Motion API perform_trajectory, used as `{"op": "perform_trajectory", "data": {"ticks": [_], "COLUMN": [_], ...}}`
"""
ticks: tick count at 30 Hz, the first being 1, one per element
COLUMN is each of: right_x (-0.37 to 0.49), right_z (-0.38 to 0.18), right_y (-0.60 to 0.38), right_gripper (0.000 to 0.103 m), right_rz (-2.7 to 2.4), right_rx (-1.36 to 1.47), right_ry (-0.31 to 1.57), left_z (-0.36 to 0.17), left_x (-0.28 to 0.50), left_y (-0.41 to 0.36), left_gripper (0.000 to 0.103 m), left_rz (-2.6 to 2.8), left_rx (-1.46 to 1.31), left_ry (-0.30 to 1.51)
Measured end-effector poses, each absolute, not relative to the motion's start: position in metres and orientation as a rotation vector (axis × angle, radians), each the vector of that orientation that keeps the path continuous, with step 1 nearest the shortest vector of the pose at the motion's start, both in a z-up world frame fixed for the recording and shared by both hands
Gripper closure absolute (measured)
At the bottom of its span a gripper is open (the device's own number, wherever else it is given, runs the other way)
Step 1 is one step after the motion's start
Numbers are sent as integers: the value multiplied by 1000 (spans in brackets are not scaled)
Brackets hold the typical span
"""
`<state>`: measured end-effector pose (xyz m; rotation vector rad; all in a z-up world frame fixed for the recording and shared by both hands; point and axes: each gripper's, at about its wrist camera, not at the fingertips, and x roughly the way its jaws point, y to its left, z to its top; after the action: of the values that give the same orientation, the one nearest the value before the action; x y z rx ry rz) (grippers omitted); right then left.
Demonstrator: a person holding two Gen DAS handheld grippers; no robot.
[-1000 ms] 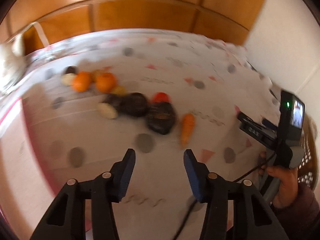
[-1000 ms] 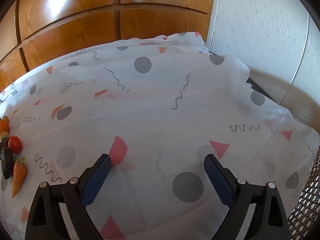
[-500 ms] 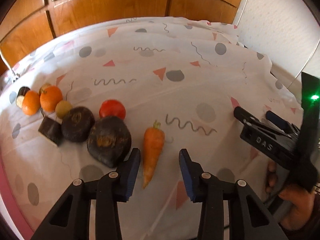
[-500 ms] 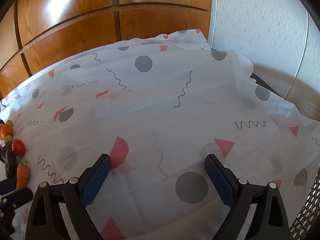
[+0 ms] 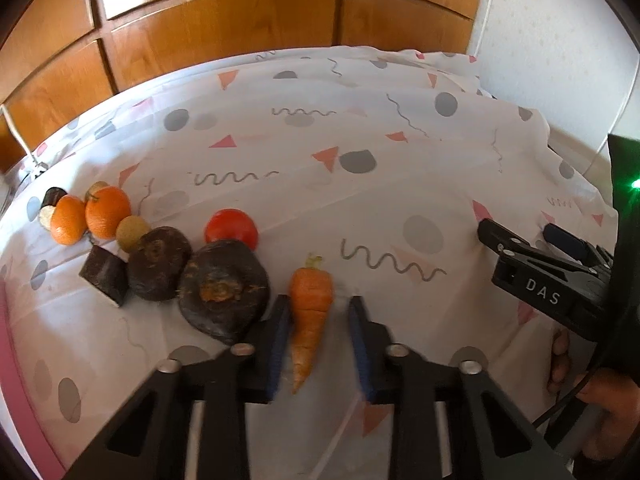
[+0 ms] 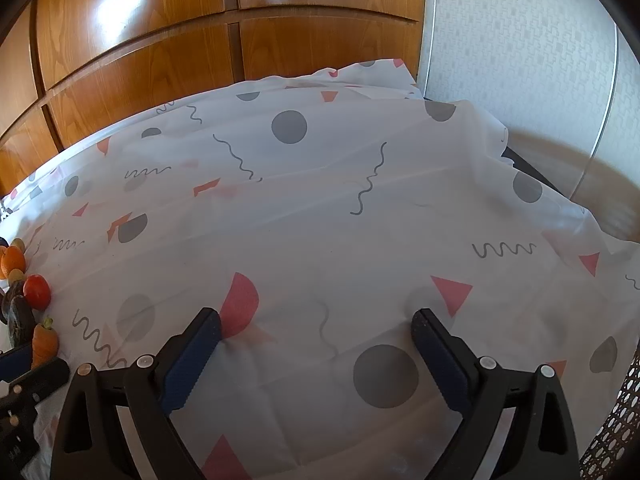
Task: Organize fruits
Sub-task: 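Close the left gripper on the orange carrot and lift it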
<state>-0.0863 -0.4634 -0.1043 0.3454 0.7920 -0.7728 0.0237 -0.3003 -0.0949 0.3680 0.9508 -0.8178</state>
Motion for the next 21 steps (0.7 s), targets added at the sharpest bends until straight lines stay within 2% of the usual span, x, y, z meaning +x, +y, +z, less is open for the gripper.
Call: {"op": "perform_trajectory", "data": {"ticks": [21], "right_x": [-87], "right_z": [-104], "right_y": [-464], "right_gripper": [4], "right_rz": [-772], "right_rx": [349], "right_ry": [786], "left_z": [-70], "left_x": [11], "left_y": [-264], "left_gripper": [83], "left_rz": [-793], "left_rx": [281], "left_ry": [927]}}
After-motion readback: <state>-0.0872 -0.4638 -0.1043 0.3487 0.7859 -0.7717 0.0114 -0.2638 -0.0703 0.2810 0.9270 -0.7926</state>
